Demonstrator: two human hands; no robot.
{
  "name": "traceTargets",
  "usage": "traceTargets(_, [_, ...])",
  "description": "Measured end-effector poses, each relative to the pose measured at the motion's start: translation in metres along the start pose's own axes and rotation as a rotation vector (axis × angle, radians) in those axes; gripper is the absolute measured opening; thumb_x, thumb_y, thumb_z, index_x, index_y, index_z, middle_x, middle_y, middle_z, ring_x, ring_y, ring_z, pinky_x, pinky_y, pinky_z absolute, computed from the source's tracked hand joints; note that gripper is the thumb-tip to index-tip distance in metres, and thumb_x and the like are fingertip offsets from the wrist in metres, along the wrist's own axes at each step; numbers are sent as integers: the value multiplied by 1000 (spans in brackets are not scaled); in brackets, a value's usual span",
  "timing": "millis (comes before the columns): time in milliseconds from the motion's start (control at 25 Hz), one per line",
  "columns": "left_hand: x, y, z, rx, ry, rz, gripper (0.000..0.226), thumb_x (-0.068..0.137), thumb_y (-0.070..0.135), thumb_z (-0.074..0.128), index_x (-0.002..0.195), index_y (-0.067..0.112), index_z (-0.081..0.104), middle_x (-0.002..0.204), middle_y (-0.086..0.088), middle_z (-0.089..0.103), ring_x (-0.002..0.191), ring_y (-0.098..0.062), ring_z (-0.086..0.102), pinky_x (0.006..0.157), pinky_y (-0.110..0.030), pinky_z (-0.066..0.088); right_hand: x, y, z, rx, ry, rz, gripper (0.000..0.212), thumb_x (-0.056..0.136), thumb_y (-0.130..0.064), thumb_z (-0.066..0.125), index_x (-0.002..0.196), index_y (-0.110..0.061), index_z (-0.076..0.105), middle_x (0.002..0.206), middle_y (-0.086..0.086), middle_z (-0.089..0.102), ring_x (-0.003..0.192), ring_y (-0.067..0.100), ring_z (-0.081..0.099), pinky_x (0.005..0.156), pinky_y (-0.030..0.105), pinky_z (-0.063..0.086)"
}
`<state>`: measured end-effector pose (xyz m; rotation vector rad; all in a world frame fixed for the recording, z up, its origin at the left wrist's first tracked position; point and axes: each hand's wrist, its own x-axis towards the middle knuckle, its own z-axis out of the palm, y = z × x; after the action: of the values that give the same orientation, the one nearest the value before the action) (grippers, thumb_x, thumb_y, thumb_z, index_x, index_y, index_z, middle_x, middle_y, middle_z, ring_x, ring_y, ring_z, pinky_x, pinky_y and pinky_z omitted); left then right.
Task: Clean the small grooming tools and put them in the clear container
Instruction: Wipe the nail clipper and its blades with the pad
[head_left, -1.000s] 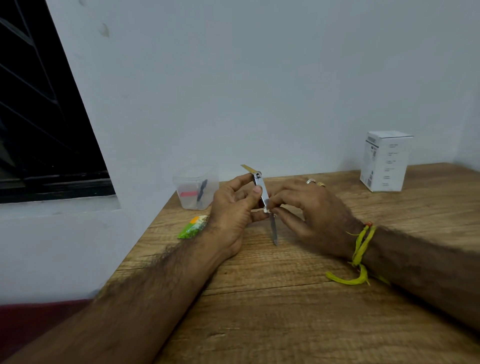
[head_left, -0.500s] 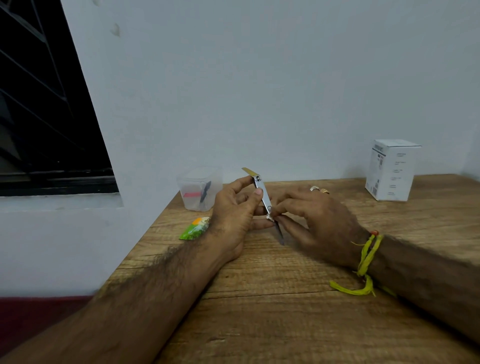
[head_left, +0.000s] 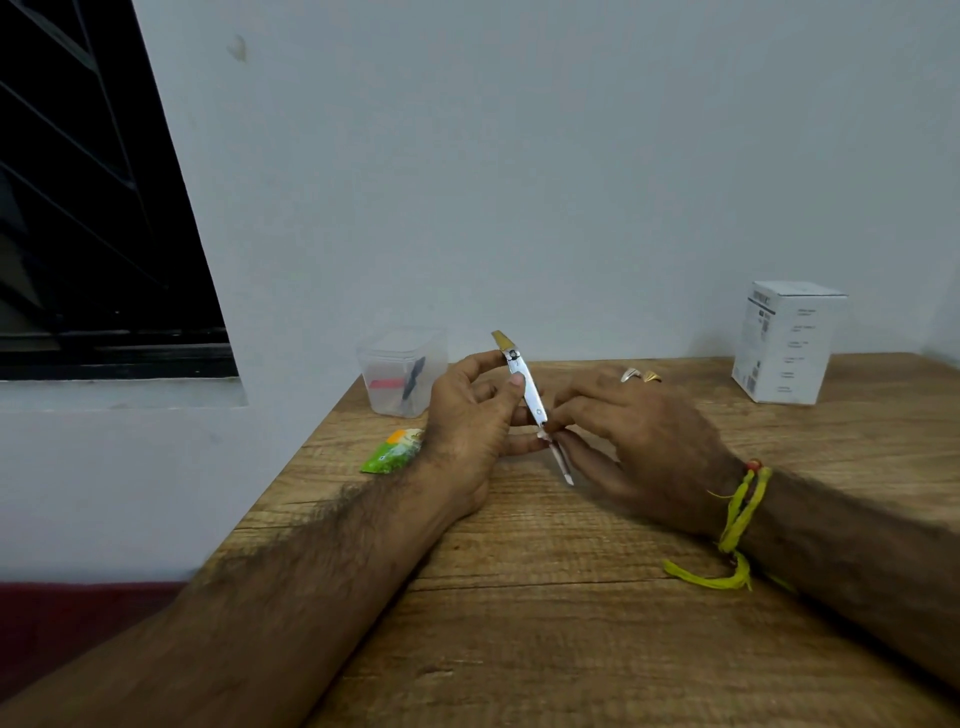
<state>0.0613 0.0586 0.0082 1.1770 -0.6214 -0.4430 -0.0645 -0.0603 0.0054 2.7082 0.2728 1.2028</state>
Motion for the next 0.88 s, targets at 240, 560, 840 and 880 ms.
traceTargets(240, [2,-2,0,54,45,28,25,98,4,60,124,6,58,102,-14,75,61,-18,72,48,-30,57,0,1,3,-41,-51,-26,17,91,-23,57,91,-18,73,100,-3,69,79,21,63,68,29,37])
traceTargets(560, [3,-5,-1,103,57,67,27,98,4,61,124,6,58,103,-16,74,61,-18,72,50,-32,57,0,-1,3,-43,-74,-25,20,91,-26,54,90,-19,72,102,-2,68,80,26,63,67,36,47])
traceTargets(840, [2,-3,-1,116,69,65,24,98,3,61,122,6,59,101,-17,74,59,-15,71,48,-28,56,1,-2,2,-25,-51,-9,20,91,-25,54,90,-19,73,97,-2,68,81,25,61,69,34,44])
traceTargets(880, [2,-3,-1,115,70,67,24,98,3,60,122,6,59,101,-16,74,59,-15,71,48,-28,56,2,-2,3,-26,-51,-9,20,91,-25,54,90,-18,73,97,-2,68,82,25,61,69,35,45])
